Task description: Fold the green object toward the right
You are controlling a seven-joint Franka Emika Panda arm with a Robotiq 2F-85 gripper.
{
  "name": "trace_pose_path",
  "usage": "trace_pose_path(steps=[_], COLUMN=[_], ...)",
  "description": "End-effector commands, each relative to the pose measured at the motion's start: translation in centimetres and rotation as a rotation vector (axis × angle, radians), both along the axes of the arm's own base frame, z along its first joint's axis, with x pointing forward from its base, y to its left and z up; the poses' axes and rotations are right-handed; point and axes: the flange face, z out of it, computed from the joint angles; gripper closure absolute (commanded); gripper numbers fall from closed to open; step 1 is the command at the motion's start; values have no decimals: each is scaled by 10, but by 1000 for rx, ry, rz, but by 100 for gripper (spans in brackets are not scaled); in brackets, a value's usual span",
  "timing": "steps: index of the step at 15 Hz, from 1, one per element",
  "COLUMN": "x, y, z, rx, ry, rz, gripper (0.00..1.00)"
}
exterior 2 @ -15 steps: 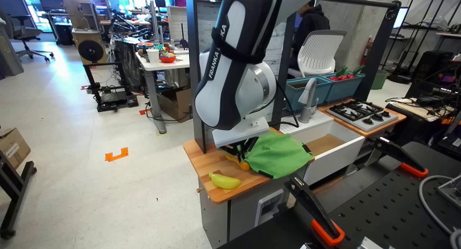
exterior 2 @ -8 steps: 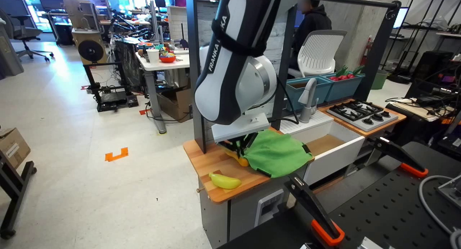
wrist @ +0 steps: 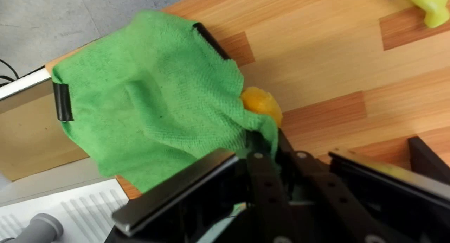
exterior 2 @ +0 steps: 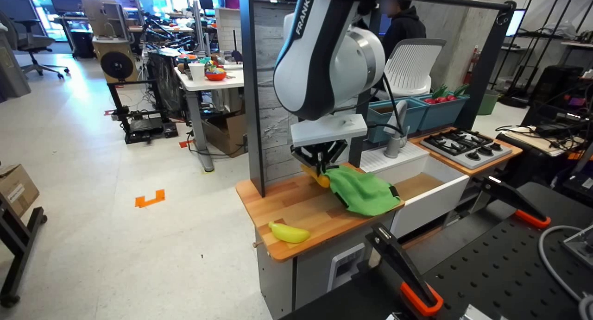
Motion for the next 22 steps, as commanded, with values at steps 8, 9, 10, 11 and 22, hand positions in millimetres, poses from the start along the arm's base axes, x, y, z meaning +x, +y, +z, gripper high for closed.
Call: trace_pose_path(steps=[8, 9, 10, 11, 22], x=[10, 12, 15, 16, 39], y=[-152, -164, -174, -184, -196], z=[-12, -17, -23, -30, -85], rx=[80, 87, 92, 97, 55], ry=[-12, 0, 3, 14, 80], rz=[-82, -87, -94, -98, -88], gripper=[98, 98, 98, 98, 21])
